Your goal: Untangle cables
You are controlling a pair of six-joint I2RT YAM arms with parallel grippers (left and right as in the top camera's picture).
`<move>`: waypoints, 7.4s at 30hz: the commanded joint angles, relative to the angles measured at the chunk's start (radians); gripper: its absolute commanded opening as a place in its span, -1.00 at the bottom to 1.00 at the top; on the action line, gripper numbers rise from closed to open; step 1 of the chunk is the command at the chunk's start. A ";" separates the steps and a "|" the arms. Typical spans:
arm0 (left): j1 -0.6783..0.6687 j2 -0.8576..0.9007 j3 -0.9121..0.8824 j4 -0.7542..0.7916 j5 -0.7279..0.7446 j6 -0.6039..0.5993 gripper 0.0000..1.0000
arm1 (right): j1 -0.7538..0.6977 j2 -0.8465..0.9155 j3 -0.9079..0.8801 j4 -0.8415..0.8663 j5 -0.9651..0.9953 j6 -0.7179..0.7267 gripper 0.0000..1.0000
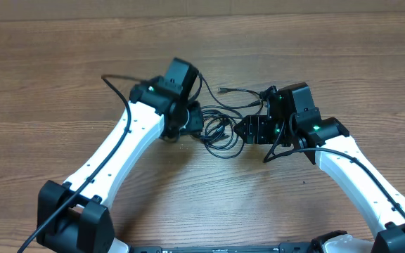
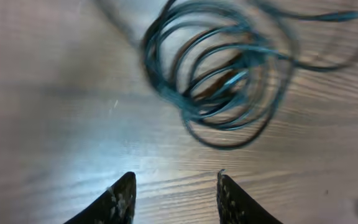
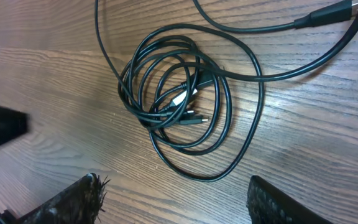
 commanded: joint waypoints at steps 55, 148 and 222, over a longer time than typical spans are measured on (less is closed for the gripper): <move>-0.065 0.177 -0.240 0.367 -0.053 -0.410 -0.92 | 0.000 -0.006 0.032 -0.049 -0.010 -0.002 0.49; 0.178 -0.159 0.137 -0.117 -0.381 0.068 -0.88 | -0.002 -0.317 0.257 -0.219 0.573 0.027 -0.27; 0.059 0.066 0.406 -0.041 0.406 0.474 -0.92 | -0.001 -0.141 0.257 -0.139 0.054 -0.093 0.55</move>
